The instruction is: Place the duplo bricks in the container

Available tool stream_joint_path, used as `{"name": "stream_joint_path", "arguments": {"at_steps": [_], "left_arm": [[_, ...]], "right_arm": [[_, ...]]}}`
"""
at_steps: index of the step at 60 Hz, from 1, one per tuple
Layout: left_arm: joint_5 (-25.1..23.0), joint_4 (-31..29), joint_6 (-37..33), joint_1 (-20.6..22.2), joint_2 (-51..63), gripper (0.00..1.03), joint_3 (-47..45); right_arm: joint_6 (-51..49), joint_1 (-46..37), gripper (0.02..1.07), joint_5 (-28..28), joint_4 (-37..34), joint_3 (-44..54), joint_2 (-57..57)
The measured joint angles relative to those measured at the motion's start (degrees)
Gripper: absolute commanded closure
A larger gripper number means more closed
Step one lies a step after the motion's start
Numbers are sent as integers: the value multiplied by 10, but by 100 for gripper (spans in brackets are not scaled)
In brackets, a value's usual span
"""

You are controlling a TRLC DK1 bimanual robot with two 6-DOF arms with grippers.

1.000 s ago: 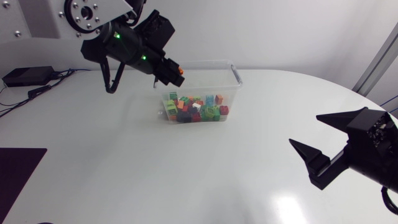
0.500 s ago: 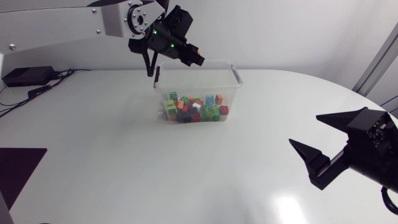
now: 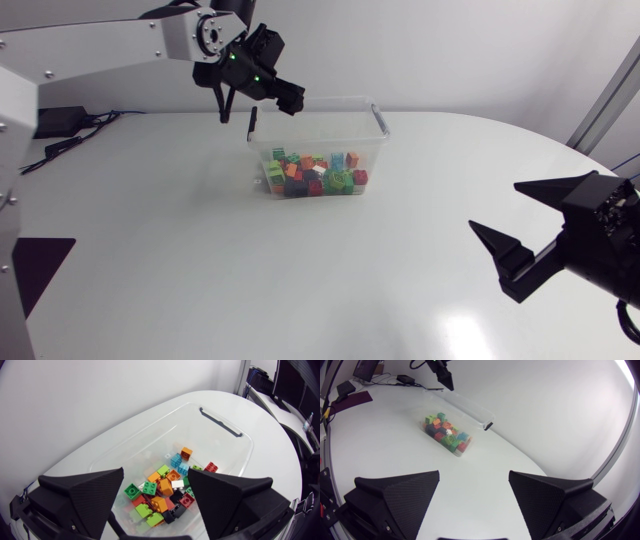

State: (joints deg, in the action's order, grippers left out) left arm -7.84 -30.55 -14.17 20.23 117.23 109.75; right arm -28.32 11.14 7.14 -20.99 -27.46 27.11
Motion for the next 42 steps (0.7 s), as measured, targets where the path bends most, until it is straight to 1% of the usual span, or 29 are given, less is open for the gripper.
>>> {"name": "stream_joint_path", "arguments": {"at_steps": [5, 9, 14, 19, 23, 28, 42], "left_arm": [[10, 14, -5, -6, -63, 5, -64], [14, 42, -8, -11, -124, 5, -120], [28, 79, -9, -18, -205, 5, -185], [54, 111, -8, -26, -278, 5, -241], [61, 131, -8, -33, -334, 5, -290], [67, 143, -10, -49, -394, 5, -348], [67, 167, -25, -86, -529, 5, -479]], "right_arm": [[1, 0, 7, -22, 10, 0, -11], [6, 0, 7, -41, 24, 0, -23], [18, 0, 7, -64, 35, 0, -45], [26, 0, 7, -87, 43, 0, -63], [28, 0, 7, -99, 46, 0, -72], [28, 0, 7, -118, 50, 5, -85], [33, -16, 7, -127, 59, 19, -118]]}}
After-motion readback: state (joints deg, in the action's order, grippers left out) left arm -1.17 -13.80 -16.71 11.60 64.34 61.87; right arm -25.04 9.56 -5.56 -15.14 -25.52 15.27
